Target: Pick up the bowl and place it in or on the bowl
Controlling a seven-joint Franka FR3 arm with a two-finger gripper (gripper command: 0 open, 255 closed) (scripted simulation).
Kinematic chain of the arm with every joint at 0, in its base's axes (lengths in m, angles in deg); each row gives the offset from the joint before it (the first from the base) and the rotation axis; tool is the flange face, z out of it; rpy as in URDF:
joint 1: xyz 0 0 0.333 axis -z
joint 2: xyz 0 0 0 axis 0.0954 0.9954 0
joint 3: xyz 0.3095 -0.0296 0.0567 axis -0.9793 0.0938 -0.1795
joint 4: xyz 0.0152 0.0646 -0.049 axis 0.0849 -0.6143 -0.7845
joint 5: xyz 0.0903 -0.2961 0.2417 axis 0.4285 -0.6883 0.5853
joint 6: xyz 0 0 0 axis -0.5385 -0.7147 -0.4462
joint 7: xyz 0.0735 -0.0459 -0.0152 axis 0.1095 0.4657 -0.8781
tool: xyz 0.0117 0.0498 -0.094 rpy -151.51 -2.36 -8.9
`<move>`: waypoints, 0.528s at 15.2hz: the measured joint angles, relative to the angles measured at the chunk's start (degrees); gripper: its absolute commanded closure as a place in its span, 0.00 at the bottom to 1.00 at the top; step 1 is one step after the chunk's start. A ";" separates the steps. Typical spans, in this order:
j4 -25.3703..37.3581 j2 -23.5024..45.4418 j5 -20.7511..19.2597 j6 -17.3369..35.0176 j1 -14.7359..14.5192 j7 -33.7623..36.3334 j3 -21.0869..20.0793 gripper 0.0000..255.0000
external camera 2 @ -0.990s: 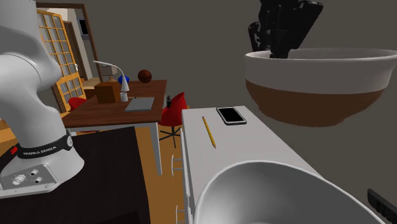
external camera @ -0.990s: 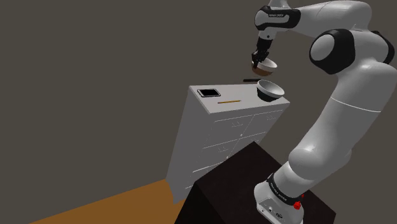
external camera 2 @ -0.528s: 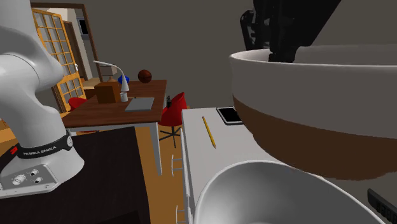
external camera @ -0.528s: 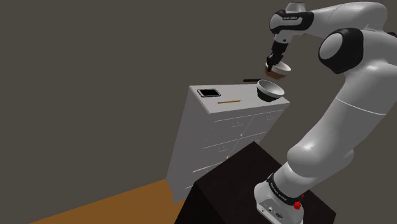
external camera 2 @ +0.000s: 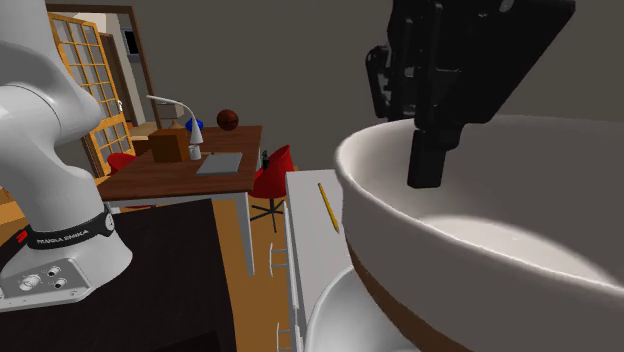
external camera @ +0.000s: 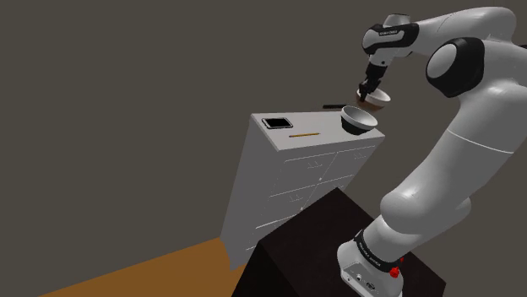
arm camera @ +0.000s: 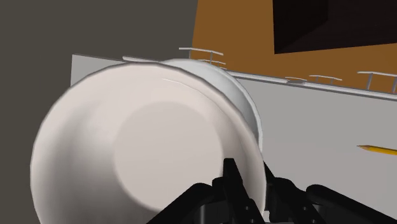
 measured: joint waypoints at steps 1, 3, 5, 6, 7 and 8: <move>-0.79 -0.05 -0.05 0.73 -0.04 0.15 -0.02 1.00; -1.77 0.31 0.05 2.05 -0.01 0.25 -0.04 1.00; -3.39 0.30 -0.01 3.63 -0.04 0.46 -0.06 1.00; -4.02 0.41 0.00 4.35 -0.09 0.63 -0.10 1.00; -4.55 0.55 0.05 5.03 -0.01 0.56 -0.08 1.00; -5.12 0.82 0.11 5.83 -0.04 0.74 -0.13 1.00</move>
